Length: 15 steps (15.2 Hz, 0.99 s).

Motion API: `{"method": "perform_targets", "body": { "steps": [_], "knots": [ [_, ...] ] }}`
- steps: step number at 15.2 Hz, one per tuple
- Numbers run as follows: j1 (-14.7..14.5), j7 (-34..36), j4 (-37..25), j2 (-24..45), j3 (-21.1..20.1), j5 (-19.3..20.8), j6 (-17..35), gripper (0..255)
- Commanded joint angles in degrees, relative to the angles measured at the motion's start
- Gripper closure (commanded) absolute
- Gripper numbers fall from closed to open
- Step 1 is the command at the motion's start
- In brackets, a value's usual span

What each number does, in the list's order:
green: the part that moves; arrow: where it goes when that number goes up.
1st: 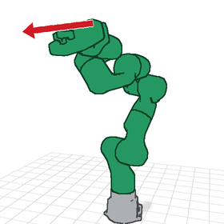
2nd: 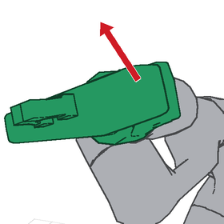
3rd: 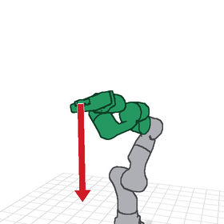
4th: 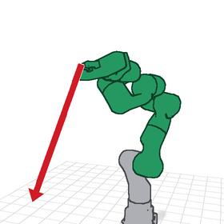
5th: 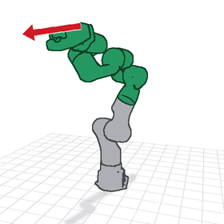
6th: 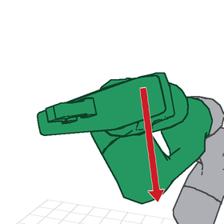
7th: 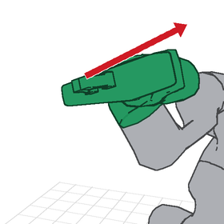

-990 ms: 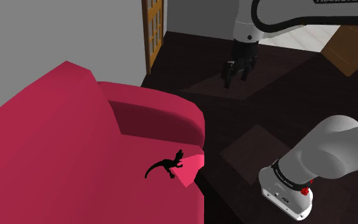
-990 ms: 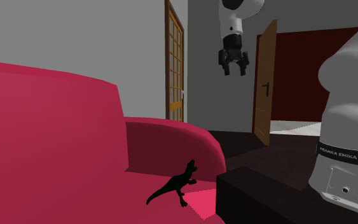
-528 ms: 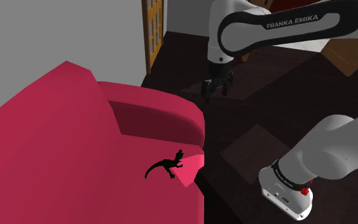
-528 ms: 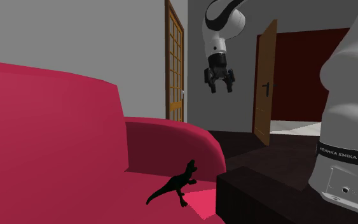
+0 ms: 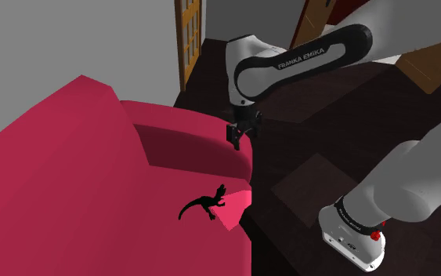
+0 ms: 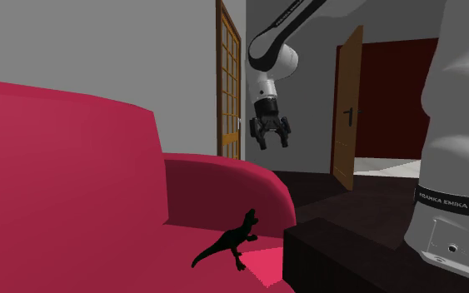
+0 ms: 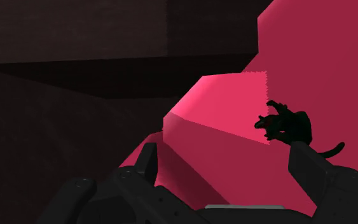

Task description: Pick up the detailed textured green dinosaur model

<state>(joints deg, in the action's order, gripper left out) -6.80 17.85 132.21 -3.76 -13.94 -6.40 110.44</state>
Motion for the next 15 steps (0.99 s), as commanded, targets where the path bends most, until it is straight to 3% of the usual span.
{"method": "perform_targets", "body": {
  "steps": [1,15],
  "knots": [
    [-0.8,1.16,-1.61,4.23,-0.94,-0.1,1.38,0],
    [-7.59,6.77,-16.88,34.74,-3.6,1.89,8.13,0]
  ]
}}
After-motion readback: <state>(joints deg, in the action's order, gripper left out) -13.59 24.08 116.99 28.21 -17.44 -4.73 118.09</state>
